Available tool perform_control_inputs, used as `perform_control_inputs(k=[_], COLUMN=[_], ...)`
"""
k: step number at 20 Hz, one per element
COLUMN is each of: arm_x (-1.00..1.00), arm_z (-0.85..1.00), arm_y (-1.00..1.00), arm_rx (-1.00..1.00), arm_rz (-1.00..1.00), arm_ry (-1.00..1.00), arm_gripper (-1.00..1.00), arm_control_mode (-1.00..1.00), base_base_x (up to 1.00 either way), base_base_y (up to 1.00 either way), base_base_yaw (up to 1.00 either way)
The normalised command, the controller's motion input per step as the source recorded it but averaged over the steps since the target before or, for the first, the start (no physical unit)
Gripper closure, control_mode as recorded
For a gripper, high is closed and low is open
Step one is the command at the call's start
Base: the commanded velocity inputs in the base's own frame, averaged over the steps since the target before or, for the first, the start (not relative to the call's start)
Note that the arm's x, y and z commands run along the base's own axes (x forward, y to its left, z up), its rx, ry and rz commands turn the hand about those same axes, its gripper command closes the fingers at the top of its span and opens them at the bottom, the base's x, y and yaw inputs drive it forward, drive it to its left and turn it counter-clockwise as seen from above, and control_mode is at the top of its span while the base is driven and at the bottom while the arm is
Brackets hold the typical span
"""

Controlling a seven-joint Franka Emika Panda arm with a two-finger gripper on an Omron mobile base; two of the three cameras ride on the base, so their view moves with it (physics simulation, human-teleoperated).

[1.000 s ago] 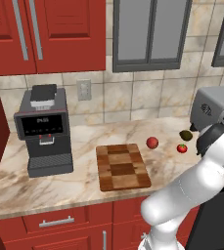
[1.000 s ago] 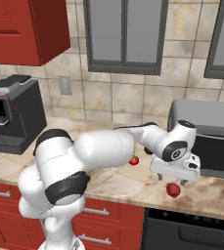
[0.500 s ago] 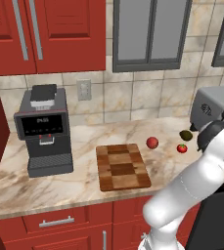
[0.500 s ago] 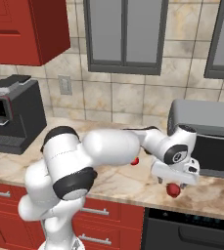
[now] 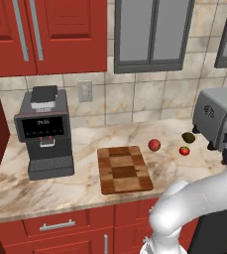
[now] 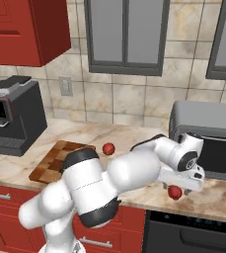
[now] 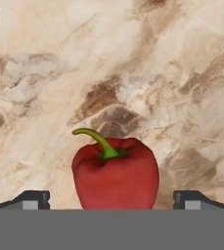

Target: Place the avocado, onion, tomato, and bell pepper on the cutting board.

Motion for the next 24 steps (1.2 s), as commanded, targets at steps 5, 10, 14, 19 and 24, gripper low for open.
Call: perform_control_inputs(k=[5, 10, 14, 19, 24], arm_x=[0.17, 0.06, -0.08, -0.29, -0.47], arm_z=[-0.16, -0.27, -0.48, -0.17, 0.05], arm_y=[-0.09, -0.01, 0.0, 0.0, 0.01], arm_rx=[0.03, 0.01, 0.01, 0.03, 0.06], arm_rz=[0.0, 0.0, 0.0, 0.0, -0.03], arm_ry=[0.04, 0.05, 0.08, 0.04, 0.03], arm_gripper=[-1.0, -1.0, 1.0, 1.0, 1.0], arm_control_mode=[-1.0, -1.0, -1.0, -1.0, -1.0], base_base_x=[0.0, 0.0, 0.0, 0.0, 0.0], base_base_y=[0.0, 0.0, 0.0, 0.0, 0.0], base_base_yaw=[0.0, 0.0, 0.0, 0.0, 0.0])
